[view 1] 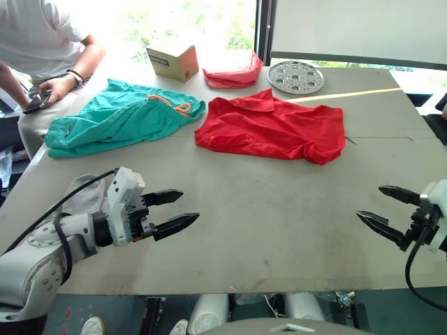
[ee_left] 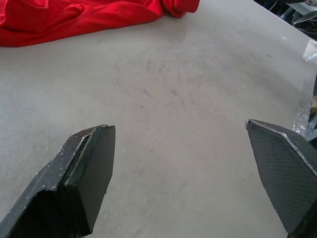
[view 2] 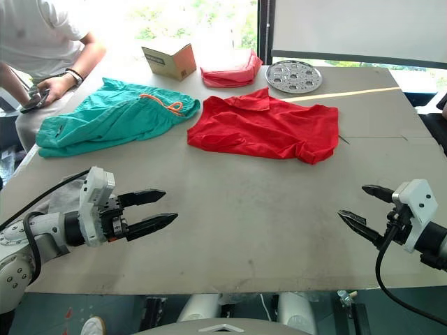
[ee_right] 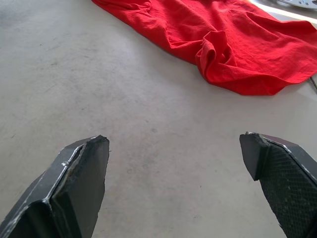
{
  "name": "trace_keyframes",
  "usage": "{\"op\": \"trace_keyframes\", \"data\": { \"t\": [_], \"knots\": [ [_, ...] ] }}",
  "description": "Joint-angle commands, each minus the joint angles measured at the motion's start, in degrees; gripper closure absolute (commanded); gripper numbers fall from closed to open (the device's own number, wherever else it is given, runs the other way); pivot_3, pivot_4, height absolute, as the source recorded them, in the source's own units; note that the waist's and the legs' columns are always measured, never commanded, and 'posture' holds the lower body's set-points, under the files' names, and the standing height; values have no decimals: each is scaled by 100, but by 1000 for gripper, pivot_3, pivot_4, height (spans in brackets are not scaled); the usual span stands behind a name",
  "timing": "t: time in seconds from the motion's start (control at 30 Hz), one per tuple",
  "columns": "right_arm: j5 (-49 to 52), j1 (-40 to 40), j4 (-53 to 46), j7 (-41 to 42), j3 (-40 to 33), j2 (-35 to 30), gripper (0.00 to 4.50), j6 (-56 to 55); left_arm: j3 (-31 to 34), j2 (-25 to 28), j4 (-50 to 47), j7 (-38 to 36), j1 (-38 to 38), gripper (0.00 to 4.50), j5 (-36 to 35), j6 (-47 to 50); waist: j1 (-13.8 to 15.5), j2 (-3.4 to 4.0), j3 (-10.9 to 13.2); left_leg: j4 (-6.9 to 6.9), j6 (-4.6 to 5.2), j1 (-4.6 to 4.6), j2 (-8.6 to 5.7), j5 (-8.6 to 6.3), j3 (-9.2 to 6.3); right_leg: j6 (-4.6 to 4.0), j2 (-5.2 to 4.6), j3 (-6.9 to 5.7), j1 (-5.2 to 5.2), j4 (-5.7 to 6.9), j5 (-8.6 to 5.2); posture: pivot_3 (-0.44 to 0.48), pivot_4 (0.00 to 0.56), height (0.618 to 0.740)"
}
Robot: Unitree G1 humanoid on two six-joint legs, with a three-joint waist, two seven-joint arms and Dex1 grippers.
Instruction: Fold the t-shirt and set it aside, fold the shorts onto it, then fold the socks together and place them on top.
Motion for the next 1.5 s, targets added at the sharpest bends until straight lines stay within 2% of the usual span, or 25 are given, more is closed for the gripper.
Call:
{"op": "trace_keyframes", "data": {
  "t": [0.03, 0.13, 0.2, 0.33, 0.43, 0.53, 0.67, 0.8, 0.9, 1.03, 1.13, 1.27, 1.3, 1.33, 1.5],
  "knots": [
    [221, -244, -384, -132, -25, -59, 22, 39, -28, -49, 14, 126, -163, 0, 105, -138, 0, 0, 0, 0, 0, 0, 0, 0, 0, 0, 0, 0, 0, 0, 0, 0, 150, 740],
    [473, -691, -744, -345, 311, -82, 22, 312, -173, -426, 236, 839, -528, 0, 578, -367, -8, 7, 4, 0, 0, 2, 0, 0, 2, 1, 0, 2, 0, 1, 1, 0, 150, 740],
    [576, -836, -809, -435, 380, -49, 22, 404, -122, -575, 365, 1114, -747, 0, 432, -108, -4, 0, 0, 0, 0, 6, 0, 0, -1, 1, 2, 2, 1, 6, 1, 0, 150, 740],
    [934, -1103, -1054, -607, 555, 4, 22, 587, -384, -474, 580, 1193, -1205, 0, 629, -4, 16, -13, -5, 0, 0, 1, 0, 0, -9, 6, 1, -7, 1, 7, 6, 0, 150, 740],
    [1264, -1469, -1268, -721, 877, -19, 22, 763, -1052, -310, 1235, 1372, -2165, 0, 1440, -205, 19, -13, -5, 1, 0, -4, -6, 0, -9, 7, 1, -12, 0, 4, 6, 0, 150, 740],
    [1045, -1943, -1222, -867, 1540, 235, 22, 602, -1986, -356, 2309, 1130, -3418, 0, 2331, -792, 27, -24, 0, 14, 0, -10, -10, 1, -17, 7, 4, -37, 0, 8, 7, 0, 150, 740],
    [491, -1881, -1319, -1086, 2121, 475, 22, 292, -2948, -571, 4218, 457, -4717, 0, 3330, -1866, 1, -25, -6, 26, 2, -6, -24, 0, -10, 13, 6, -31, 7, 7, 10, 0, 150, 740],
    [316, -1878, -1573, -1503, 2343, 612, 22, 444, -3274, -841, 5822, -33, -5645, 0, 3834, -2628, -6, -26, -4, 38, 2, -30, -26, 0, -12, 27, 7, -36, -6, 7, 18, 0, 150, 740],
    [376, -1834, -1686, -1868, 2337, 678, 22, 715, -3636, -1352, 7326, -305, -6409, 0, 4343, -3493, -3, -29, -3, 44, 5, -34, -26, -2, -10, 28, 8, -37, -8, 7, 18, 0, 150, 740],
    [104, -1809, -1764, -2080, 2566, 578, 22, 872, -3708, -1688, 8665, -252, -6936, 0, 4823, -4403, -4, -31, -2, 56, 22, -39, -28, -12, -8, 34, 3, -39, -6, 7, 20, 0, 150, 740],
    [-71, -1806, -1779, -2219, 2671, 596, 0, 876, -3634, -1902, 9227, -350, -7129, 1303, 4948, -4879, -18, -32, -2, 61, 29, -39, -26, -16, -5, 41, 4, -33, -7, 7, 24, 0, 150, 740],
    [-305, -1662, -1737, -2261, 2762, 618, 0, 744, -3450, -2113, 9620, -509, -7304, 3442, 4949, -5132, -8, -33, -1, 61, 30, -40, -23, -17, -9, 41, 4, -37, -7, 9, 25, 0, 150, 740],
    [-335, -1625, -1732, -2276, 2752, 638, 0, 731, -3388, -2135, 9647, -606, -7328, 3727, 4923, -5176, -6, -33, -1, 62, 30, -41, -23, -17, -9, 42, 4, -37, -7, 9, 25, 0, 150, 740],
    [-340, -1604, -1730, -2323, 2729, 674, 0, 758, -3287, -2144, 9642, -742, -7344, 4387, 4848, -5146, -5, -33, -1, 62, 31, -43, -23, -17, -10, 42, 3, -39, -7, 9, 25, 0, 150, 740],
    [-383, -1624, -1641, -2442, 2703, 712, 0, 894, -2874, -2061, 9316, -1477, -7191, 4474, 4556, -4910, -14, -33, -1, 64, 31, -40, -21, -17, -9, 45, 3, -38, -7, 11, 27, 0, 150, 740]
  ]
}}
